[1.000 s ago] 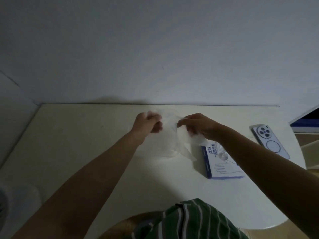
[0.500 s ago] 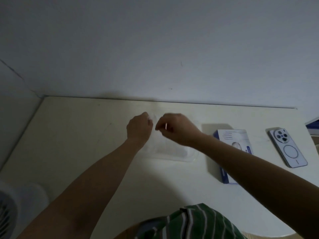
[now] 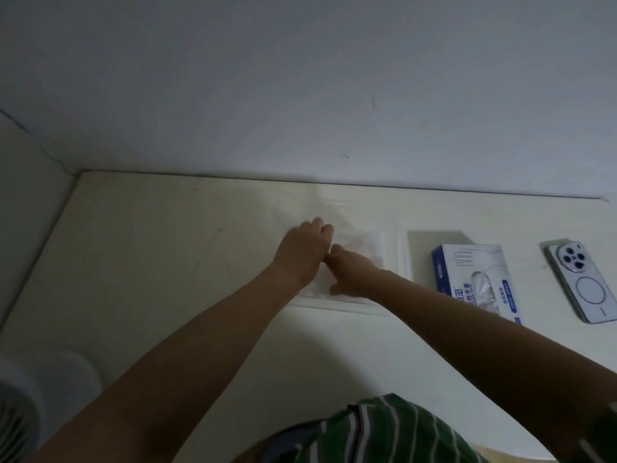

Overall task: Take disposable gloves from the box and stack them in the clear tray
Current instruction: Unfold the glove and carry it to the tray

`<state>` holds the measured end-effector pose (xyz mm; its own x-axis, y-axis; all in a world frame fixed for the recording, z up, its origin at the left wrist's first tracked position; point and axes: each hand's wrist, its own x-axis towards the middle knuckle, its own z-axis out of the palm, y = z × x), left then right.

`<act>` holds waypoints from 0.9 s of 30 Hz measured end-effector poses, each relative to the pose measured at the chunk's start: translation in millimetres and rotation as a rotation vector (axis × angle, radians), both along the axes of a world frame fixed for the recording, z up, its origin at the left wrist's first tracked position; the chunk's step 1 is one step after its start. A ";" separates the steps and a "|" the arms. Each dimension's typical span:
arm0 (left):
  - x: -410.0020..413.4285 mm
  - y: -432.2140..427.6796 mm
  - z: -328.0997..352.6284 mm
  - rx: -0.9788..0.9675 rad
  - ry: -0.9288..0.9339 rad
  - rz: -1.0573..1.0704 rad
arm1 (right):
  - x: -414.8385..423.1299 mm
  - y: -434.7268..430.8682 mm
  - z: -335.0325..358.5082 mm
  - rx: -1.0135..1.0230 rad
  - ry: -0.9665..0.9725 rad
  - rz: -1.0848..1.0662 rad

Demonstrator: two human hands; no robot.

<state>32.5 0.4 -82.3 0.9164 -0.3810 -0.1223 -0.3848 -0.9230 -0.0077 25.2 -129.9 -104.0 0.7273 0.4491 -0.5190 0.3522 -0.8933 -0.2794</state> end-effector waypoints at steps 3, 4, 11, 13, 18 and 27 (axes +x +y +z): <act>0.4 1.2 -7.2 -0.063 0.387 0.213 | -1.3 2.2 -2.4 -0.010 0.028 -0.017; 0.6 4.8 -10.4 -0.045 0.440 0.236 | -1.3 1.5 -3.4 -0.013 0.022 -0.034; -3.7 17.5 -25.2 0.103 0.474 0.139 | -4.3 -14.2 -8.8 -0.202 -0.057 -0.143; -3.2 15.9 -30.0 0.137 0.456 0.141 | -5.5 -12.7 -11.3 -0.211 -0.050 -0.149; -2.8 15.7 -33.4 0.117 0.481 0.186 | -3.2 -8.9 -12.5 -0.182 0.006 -0.232; -1.9 4.8 -2.9 0.101 0.529 0.334 | -0.3 -10.8 23.6 -0.068 0.043 -0.130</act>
